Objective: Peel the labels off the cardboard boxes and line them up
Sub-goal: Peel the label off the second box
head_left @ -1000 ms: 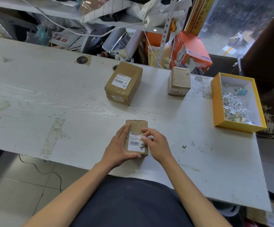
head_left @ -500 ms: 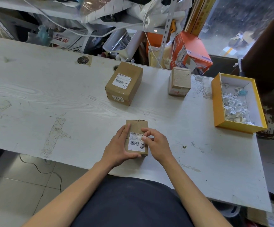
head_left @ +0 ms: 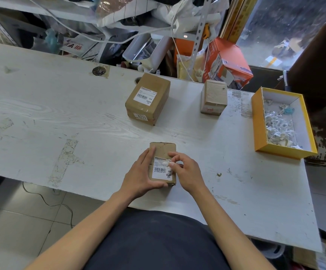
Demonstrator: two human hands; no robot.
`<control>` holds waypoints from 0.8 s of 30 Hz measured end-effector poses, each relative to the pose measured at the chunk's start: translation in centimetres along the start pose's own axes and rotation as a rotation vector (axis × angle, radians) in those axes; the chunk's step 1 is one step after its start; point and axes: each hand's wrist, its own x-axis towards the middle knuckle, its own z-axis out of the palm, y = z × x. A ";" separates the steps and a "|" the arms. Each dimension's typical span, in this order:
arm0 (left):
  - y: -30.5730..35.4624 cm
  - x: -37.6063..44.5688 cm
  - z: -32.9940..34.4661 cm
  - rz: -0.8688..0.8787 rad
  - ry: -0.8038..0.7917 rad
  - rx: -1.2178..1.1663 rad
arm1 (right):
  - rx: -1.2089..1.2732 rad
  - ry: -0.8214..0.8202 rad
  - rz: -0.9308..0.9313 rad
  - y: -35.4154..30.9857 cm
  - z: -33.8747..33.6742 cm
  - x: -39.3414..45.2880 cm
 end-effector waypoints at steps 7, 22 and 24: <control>0.0 0.0 0.0 -0.002 -0.003 -0.015 | -0.006 0.000 -0.006 0.0 0.0 0.0; -0.3 0.1 0.2 -0.011 -0.009 -0.023 | 0.036 -0.015 0.003 -0.3 -0.2 -0.3; -0.3 0.1 0.2 -0.011 -0.008 -0.026 | 0.039 -0.017 0.006 -0.3 -0.2 -0.3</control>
